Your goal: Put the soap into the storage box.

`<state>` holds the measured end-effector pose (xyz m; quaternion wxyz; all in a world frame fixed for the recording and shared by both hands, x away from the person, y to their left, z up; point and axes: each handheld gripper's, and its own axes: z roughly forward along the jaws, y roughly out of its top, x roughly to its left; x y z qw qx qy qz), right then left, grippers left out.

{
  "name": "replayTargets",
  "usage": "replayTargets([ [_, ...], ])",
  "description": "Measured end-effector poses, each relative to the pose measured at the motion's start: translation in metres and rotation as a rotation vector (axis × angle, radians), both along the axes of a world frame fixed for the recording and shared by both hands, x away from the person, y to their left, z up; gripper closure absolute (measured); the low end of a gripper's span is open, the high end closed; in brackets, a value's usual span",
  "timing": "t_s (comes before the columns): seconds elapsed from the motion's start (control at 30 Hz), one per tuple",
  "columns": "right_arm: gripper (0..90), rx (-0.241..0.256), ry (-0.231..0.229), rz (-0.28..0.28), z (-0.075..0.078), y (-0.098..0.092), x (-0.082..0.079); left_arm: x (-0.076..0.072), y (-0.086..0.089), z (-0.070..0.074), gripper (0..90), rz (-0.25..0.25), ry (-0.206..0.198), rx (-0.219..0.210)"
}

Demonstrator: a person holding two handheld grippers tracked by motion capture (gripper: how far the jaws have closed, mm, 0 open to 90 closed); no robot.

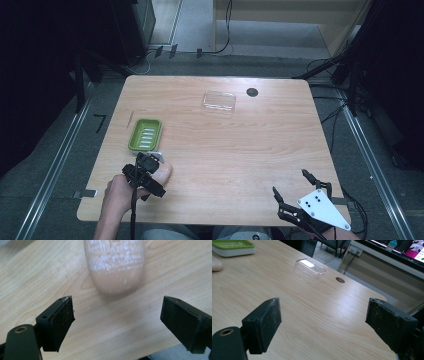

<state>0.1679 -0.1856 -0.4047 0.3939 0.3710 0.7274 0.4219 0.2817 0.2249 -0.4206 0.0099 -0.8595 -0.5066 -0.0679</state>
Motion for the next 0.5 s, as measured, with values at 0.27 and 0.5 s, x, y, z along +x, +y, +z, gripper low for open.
replayTargets([
  [0.27, 13.3, 0.003, -0.001, -0.001, 0.0, 0.0, 0.0, 0.012, -0.005, -0.001, 11.6, 0.006, -0.003, -0.011],
  [0.5, 13.3, 0.002, 0.0, -0.001, 0.0, 0.0, 0.0, 0.023, -0.01, -0.009, 11.3, 0.015, 0.007, -0.025],
])
